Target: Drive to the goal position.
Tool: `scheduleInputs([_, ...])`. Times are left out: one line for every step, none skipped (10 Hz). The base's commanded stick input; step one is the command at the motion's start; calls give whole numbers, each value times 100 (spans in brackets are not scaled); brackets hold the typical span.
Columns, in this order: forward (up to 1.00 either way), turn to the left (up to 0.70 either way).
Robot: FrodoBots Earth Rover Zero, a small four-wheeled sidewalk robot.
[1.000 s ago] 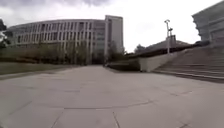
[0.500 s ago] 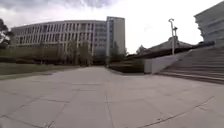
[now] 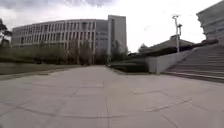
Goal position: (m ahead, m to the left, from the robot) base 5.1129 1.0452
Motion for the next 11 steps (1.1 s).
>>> scheduleInputs([100, 0])
scheduleInputs([100, 0])
scheduleInputs([100, 0])
scheduleInputs([100, 0])
scheduleInputs([100, 0])
scheduleInputs([100, 0])
scheduleInputs([100, 0])
scheduleInputs([100, 0])
scheduleInputs([100, 0])
scheduleInputs([100, 0])
scheduleInputs([100, 0])
